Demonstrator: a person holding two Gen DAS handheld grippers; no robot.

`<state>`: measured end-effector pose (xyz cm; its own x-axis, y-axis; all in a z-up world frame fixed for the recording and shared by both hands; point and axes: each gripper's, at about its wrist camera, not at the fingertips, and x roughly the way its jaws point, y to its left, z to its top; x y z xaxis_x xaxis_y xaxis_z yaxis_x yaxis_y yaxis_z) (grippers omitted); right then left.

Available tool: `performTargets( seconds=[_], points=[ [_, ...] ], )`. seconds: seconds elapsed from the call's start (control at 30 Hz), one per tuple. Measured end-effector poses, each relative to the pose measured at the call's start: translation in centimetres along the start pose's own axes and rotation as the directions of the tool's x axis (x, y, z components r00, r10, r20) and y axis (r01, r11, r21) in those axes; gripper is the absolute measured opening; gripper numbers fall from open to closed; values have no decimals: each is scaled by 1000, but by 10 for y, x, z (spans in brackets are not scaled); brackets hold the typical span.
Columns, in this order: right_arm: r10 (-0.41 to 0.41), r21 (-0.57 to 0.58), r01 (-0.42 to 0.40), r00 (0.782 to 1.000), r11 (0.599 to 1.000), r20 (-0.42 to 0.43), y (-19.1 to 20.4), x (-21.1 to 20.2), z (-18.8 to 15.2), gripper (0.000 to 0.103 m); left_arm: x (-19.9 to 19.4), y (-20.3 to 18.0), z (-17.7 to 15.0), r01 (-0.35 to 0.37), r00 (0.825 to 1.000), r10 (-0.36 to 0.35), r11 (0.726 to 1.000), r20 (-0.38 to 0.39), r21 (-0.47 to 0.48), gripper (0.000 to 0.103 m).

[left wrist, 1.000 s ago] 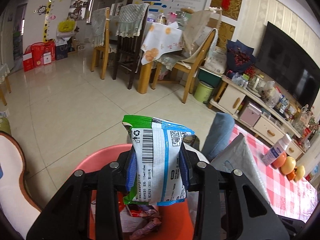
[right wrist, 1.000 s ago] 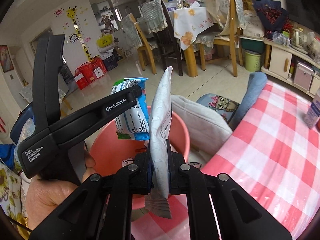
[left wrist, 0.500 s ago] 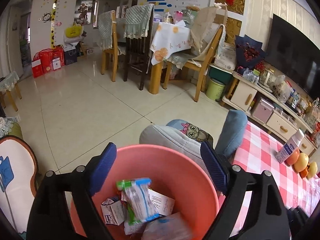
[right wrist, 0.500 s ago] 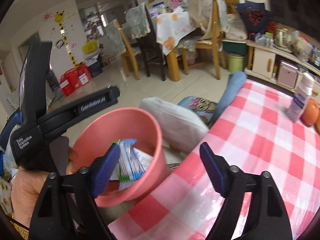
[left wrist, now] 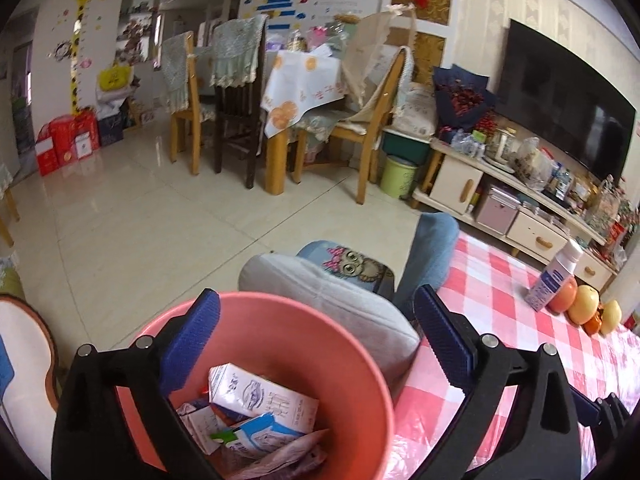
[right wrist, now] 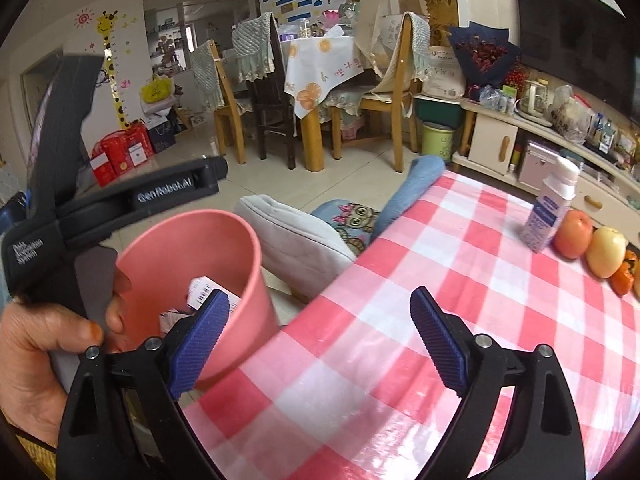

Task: Collect trash

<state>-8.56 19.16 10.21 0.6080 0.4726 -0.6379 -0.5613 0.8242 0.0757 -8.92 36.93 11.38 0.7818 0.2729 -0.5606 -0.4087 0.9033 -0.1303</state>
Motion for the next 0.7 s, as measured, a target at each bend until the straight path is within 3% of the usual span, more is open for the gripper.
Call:
performTargets(
  seconds=[0.1, 0.4, 0.7],
  points=[
    [-29, -5, 29, 1000, 1000, 1, -7, -3, -5, 93, -1, -11, -2, -2, 1000, 2, 999, 11, 33, 99],
    [-87, 29, 87, 996, 996, -7, -38, -17, -19, 94, -1, -49, -10, 109, 994, -107, 988, -27, 111, 99],
    [-129, 33, 129, 992, 991, 2, -63, -35, -31, 94, -5, -80, -22, 159, 987, -156, 971, -26, 178, 99]
  ],
)
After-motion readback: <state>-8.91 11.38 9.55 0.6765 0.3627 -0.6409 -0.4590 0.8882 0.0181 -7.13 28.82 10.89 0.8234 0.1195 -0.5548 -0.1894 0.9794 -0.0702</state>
